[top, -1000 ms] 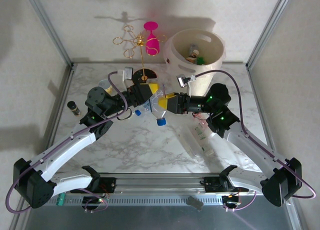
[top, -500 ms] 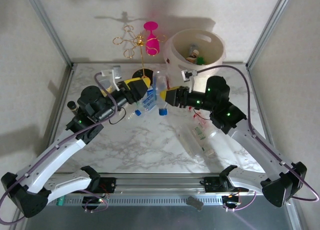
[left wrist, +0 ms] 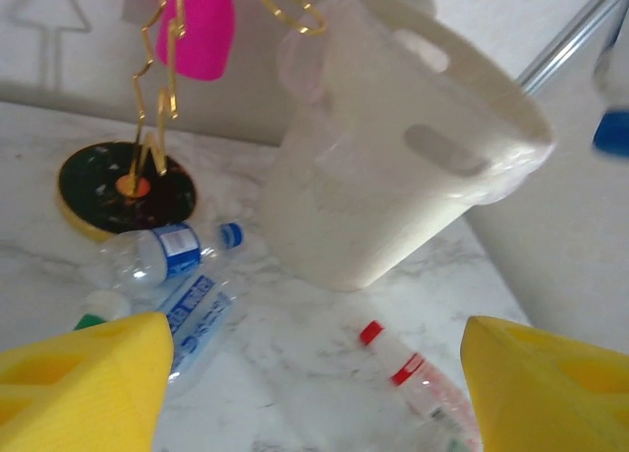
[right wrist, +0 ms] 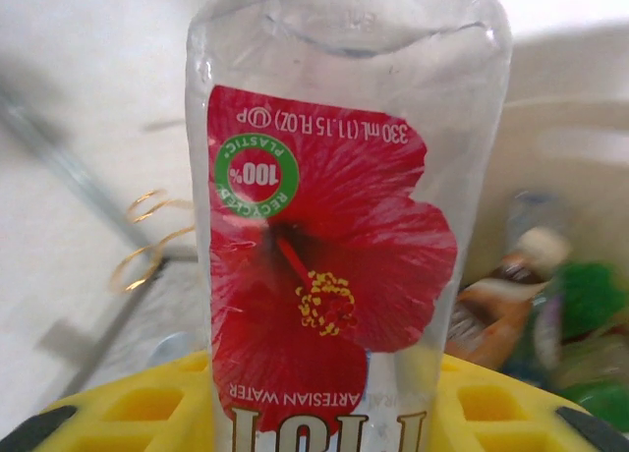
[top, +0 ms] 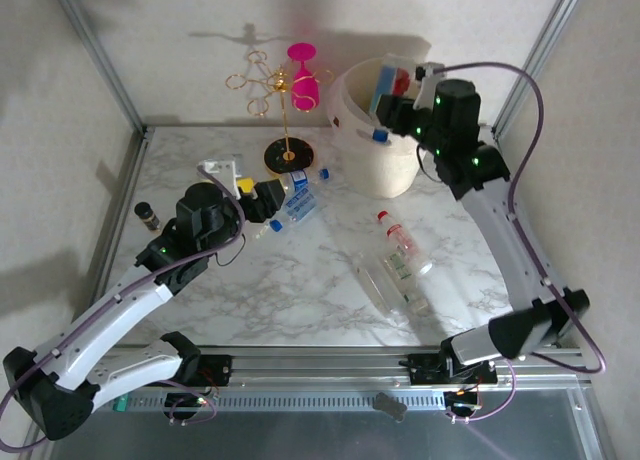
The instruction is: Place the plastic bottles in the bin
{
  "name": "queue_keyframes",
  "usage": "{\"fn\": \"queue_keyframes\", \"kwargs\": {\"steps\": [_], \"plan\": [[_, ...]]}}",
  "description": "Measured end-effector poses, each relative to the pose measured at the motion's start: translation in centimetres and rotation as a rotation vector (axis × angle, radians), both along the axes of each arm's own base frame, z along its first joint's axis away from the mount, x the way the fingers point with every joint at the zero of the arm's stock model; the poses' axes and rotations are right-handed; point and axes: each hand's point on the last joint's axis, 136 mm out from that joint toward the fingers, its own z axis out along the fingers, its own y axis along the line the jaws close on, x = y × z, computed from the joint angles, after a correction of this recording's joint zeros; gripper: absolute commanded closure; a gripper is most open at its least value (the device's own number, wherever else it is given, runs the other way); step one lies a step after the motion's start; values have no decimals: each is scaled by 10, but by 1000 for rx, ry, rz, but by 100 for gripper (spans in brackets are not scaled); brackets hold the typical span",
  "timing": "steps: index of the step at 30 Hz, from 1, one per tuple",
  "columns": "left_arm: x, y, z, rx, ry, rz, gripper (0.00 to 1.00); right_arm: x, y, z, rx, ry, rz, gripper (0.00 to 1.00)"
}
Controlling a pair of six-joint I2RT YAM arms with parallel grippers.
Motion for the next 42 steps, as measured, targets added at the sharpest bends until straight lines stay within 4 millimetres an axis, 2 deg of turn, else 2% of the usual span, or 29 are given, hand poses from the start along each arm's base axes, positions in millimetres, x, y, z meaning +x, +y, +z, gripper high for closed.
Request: {"fn": "queue_keyframes", "kwargs": {"steps": [3,7,12,15,20,23,28,38,42], "plan": [[2,2,-9,21,13,15,24,39,-15,0,-63,-13,-93,63],[1,3,-22,38,31,13,24,86,-29,-16,-154,1,-186,63],[0,2,-35,58,50,5,24,136,-40,-54,-249,61,-253,63],[-1,1,-34,56,46,-4,24,153,-38,-82,-281,117,-242,62],[-2,-3,-32,50,41,-26,24,160,-29,-126,-313,216,-196,61],[-3,-4,-32,48,41,-33,24,159,-26,-142,-322,260,-174,60],[-3,-5,-32,45,40,-41,23,160,-22,-145,-316,265,-155,57],[-2,-3,-32,49,39,-25,22,163,-17,-150,-319,272,-122,32],[-1,-2,-32,51,38,-18,21,161,-17,-157,-333,294,-119,28]]}}
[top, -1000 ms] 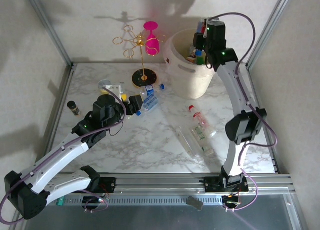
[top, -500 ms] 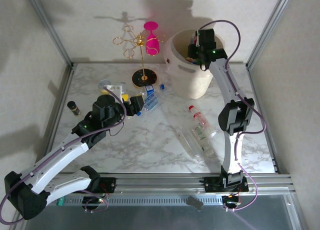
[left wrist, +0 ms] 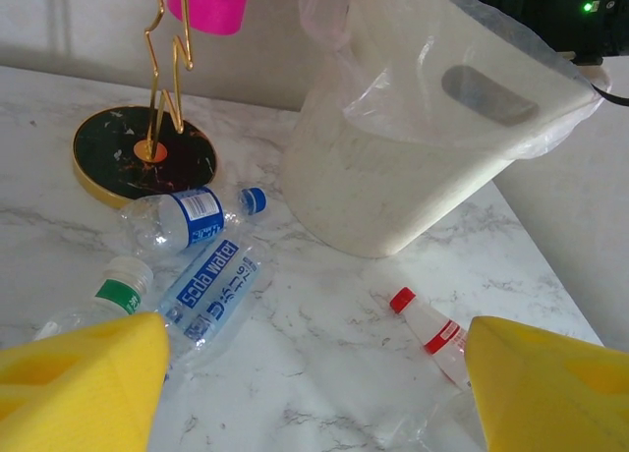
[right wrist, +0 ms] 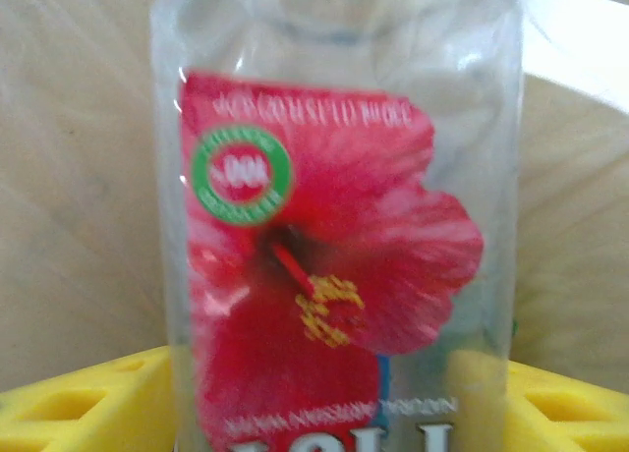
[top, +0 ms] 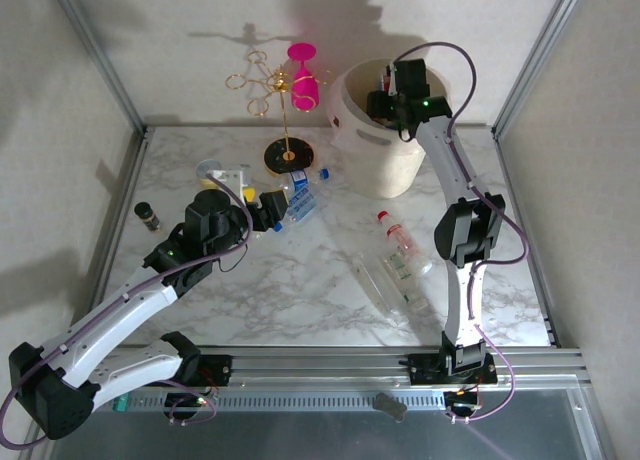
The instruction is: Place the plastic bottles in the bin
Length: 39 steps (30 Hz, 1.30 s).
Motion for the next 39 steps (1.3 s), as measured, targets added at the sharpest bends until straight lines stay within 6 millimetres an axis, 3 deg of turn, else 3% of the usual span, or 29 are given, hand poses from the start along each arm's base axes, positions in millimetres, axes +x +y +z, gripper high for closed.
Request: {"fn": "queue_keyframes", "kwargs": {"steps": [6,11,18,22,27,30,33,35,39], "plan": [[1,1,0,2,-1,8,21,-3,-3,11,-1,-19,-9,28],[2,4,0,7,-4,25,20,-18,-12,53,6,-90,-31,28],[1,7,2,6,-9,37,20,-79,-29,144,67,-249,-44,32],[0,11,-1,14,8,51,19,-121,-18,165,126,-281,34,33],[-4,14,0,-2,39,62,19,-177,26,137,143,-220,179,33],[-9,15,1,-31,57,65,19,-212,49,103,134,-143,258,35],[-15,13,-4,-82,86,53,19,-245,57,66,129,-65,301,33],[-20,12,-18,-108,122,41,19,-269,61,42,143,-10,330,32],[-31,11,-70,-104,248,34,20,-313,70,1,169,95,391,35]]}}
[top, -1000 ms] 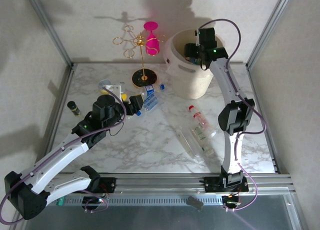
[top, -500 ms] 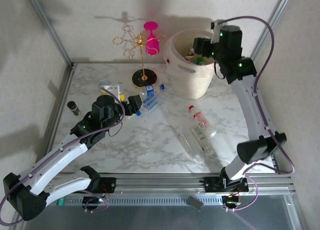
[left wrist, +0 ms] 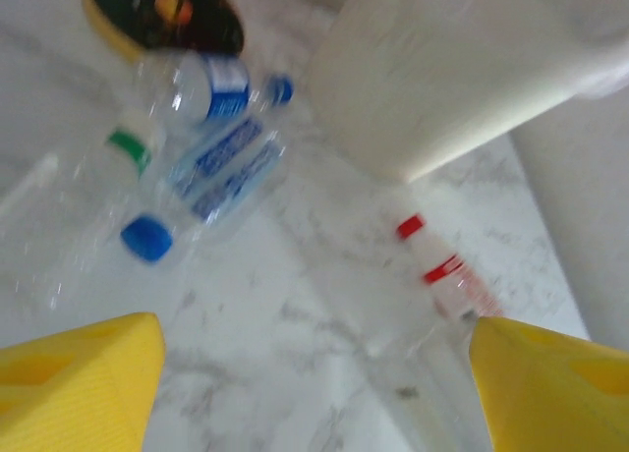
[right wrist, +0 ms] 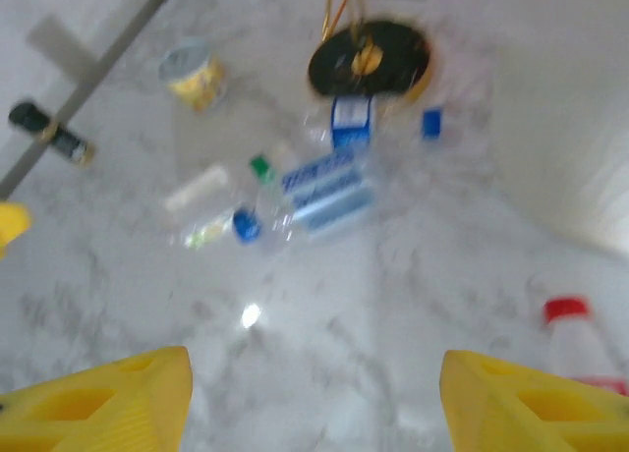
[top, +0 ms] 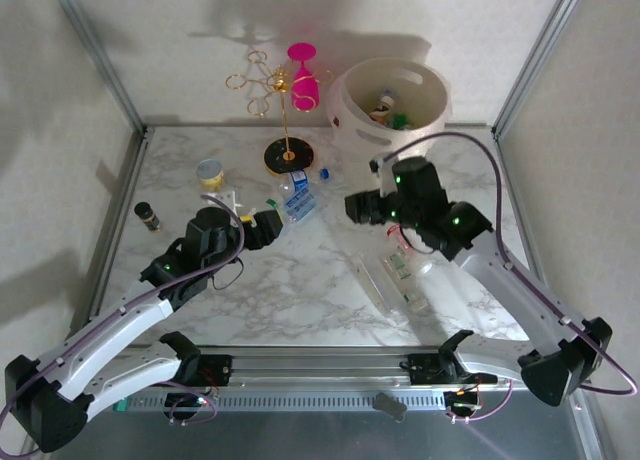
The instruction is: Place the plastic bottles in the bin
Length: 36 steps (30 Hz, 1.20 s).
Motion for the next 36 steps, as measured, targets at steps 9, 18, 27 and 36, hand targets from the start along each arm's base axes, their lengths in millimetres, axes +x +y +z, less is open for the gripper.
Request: {"fn": "queue_keyframes", "kwargs": {"steps": [9,18,27,36], "plan": [[-5,-4,-31,23,98,-22,20,-58,-10,-123,-225,283,-33,36],[-1,-11,-37,40,126,-46,20,-63,-31,-176,-415,344,-139,35],[-3,-12,-37,53,123,-65,20,-58,-45,-202,-520,361,-212,31],[-4,-14,-37,66,119,-86,20,-61,-47,-219,-581,381,-211,28]]}}
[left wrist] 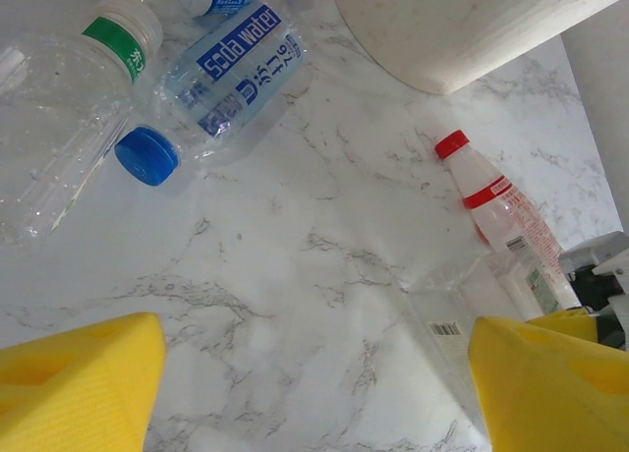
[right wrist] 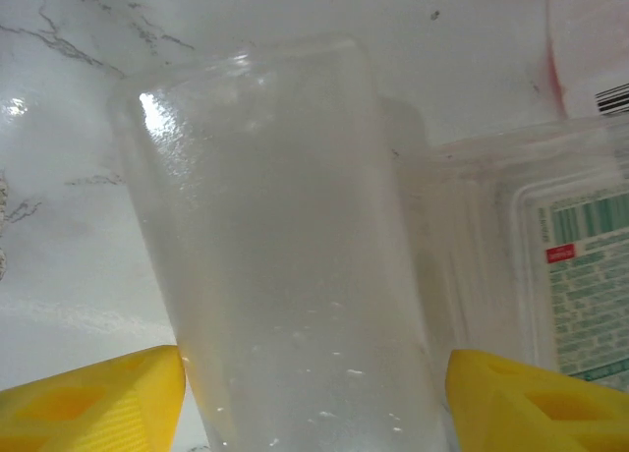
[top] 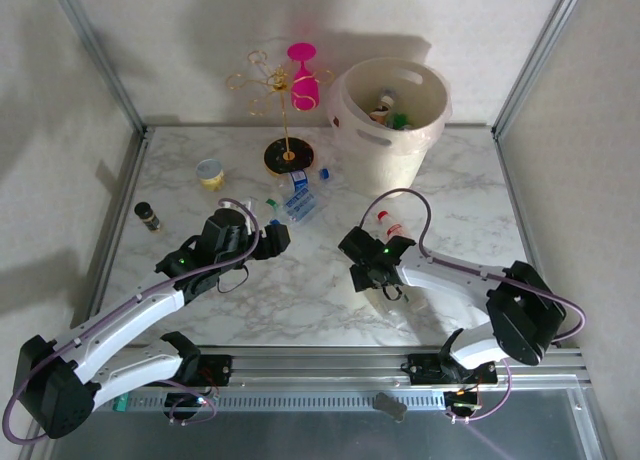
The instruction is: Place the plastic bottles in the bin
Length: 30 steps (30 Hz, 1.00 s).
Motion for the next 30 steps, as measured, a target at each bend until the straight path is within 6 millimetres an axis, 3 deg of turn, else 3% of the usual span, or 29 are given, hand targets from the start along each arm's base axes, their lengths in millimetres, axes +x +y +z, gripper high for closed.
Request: {"fn": "queue_keyframes", "kwargs": {"steps": [10,20,26,30], "plan": [[0,-1,0,3,-2,-8,20,-3,11,-15,-10,19,35,29],[-1,-1,0,14,-6,-19,20,-5,21,-27,2,40,55,47],[2,-3,16,10,-33,-27,20,-6,30,-18,31,38,77,48],[5,-5,32,3,-66,-34,20,2,46,16,122,-21,103,49]]}}
